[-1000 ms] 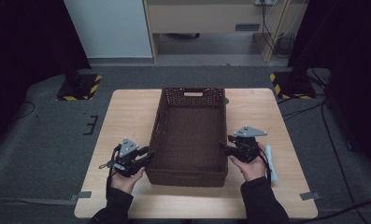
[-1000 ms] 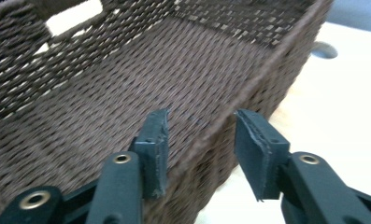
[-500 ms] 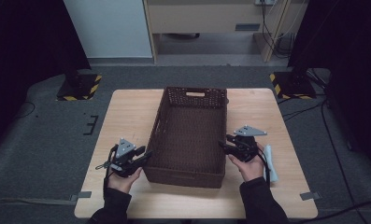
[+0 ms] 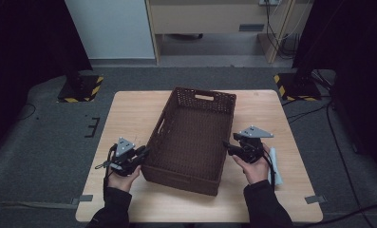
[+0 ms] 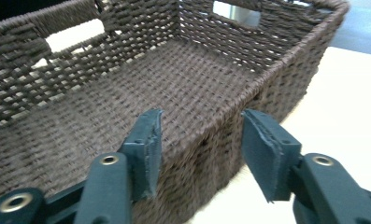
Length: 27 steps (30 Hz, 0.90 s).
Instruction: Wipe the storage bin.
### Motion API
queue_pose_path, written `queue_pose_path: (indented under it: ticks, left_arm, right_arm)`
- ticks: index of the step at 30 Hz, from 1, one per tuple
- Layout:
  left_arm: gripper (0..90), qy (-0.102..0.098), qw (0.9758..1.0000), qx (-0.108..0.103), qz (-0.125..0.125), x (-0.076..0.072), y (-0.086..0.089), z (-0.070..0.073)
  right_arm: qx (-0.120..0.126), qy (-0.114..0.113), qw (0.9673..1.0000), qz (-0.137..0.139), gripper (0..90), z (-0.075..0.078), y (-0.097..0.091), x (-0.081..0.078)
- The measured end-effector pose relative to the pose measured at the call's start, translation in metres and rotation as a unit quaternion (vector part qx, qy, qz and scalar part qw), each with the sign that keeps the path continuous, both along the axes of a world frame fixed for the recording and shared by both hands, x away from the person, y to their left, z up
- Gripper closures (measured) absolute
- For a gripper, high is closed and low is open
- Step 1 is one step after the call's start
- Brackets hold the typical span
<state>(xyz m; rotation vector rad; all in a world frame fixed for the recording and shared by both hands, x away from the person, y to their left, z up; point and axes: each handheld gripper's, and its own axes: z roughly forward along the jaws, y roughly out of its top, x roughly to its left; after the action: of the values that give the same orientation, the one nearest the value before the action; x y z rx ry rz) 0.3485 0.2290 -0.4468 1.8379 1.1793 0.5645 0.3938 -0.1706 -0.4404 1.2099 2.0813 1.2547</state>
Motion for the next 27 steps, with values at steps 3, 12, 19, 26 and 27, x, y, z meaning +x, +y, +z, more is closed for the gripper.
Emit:
queue_pose_path:
  ticks: [3,12,19,26,27]
  left_arm:
    - [71.7,0.0,1.0,-0.001,-0.001,-0.003,0.001,0.0]
    - [74.8,0.004,1.0,0.007,-0.004,-0.003,0.001,-0.003]
    - [78.1,0.003,0.9999,0.005,0.011,0.007,0.008,-0.004]
    - [75.7,0.002,0.9999,-0.009,0.009,0.006,0.013,-0.003]
    - [74.7,0.001,0.9999,-0.013,0.008,0.005,0.013,-0.003]
  right_arm:
    - [0.009,0.003,0.9999,0.006,50.2,-0.004,0.0,0.004]
    - [0.01,0.023,0.9995,0.018,56.3,-0.002,0.004,-0.001]
    - [-0.006,0.024,0.9996,0.014,52.2,0.007,0.007,-0.004]
    - [0.006,0.011,0.9999,-0.01,47.9,-0.003,0.004,0.007]
    - [0.004,0.013,0.9999,-0.006,49.6,-0.003,0.004,0.007]
